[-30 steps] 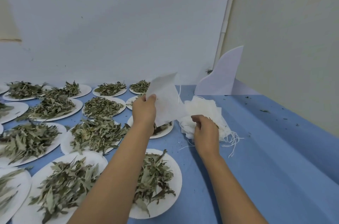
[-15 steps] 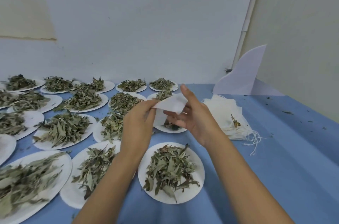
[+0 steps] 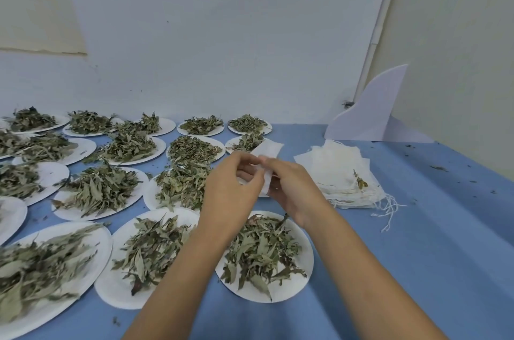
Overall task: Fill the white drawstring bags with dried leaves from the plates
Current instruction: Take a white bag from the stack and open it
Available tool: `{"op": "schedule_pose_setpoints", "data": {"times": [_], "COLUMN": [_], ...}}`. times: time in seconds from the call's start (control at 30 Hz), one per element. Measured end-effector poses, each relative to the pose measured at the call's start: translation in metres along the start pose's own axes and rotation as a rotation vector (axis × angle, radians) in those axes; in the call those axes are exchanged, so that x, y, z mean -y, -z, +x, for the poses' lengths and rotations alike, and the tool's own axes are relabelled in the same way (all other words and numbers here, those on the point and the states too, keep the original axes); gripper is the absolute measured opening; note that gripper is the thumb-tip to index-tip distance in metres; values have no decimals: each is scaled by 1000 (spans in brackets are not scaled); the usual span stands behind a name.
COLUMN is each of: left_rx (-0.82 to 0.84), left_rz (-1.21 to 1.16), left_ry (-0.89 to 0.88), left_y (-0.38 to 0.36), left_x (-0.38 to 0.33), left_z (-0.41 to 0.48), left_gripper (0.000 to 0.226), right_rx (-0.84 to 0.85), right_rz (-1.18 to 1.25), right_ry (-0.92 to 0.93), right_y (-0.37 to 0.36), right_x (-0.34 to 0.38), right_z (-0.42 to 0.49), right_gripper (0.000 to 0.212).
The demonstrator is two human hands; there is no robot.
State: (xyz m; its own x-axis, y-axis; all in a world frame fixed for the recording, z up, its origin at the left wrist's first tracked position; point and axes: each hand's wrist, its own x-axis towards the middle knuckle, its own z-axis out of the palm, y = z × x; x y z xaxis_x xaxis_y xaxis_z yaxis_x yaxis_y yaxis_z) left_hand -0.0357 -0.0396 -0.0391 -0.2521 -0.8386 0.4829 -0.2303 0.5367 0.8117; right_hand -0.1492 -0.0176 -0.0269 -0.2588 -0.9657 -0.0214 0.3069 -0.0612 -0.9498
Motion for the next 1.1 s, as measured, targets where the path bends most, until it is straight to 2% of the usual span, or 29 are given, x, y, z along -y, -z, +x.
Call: {"op": "schedule_pose_setpoints", "data": {"times": [0.1,0.23,0.3,0.37,0.5,0.57,0.67,0.83,0.97,1.1], "left_rx": [1,-67,-68,-73,-105,-112,-53,46,45,43], "left_rz": [-15,-51,-62,-92,-238,-277,-312,-425,-445,-479], "left_ry": [62,104,114,143,259,288,321,363,386,405], "left_y": [-3,-1,0,1,1,1,4,9,8,7], "left_x": [2,4,6,9,9,10,11,12,13,11], "left_z": [1,3,3,3,5,6,8,11,13,13], "left_gripper": [20,15,17,17,12,10,6,10,7,10], "right_rx": [-42,-72,-82,-82,-10,22,57,112,72,-53], "right_rz": [91,-316,-410,-422,-477,-468,-418,-432,-494,-577], "right_ry": [12,86,106,123,183,195,209,215,220,326], "right_y": [-1,-5,-6,-5,-2,-1,3,12,14,13], "right_x": [4,3,1,1,-4,-5,-4,-1,-3,-7], "right_z": [0,-2,-2,-2,1,1,0,-2,-1,0], "right_gripper": [23,31,26,21,34,25,15,14,37,33]}}
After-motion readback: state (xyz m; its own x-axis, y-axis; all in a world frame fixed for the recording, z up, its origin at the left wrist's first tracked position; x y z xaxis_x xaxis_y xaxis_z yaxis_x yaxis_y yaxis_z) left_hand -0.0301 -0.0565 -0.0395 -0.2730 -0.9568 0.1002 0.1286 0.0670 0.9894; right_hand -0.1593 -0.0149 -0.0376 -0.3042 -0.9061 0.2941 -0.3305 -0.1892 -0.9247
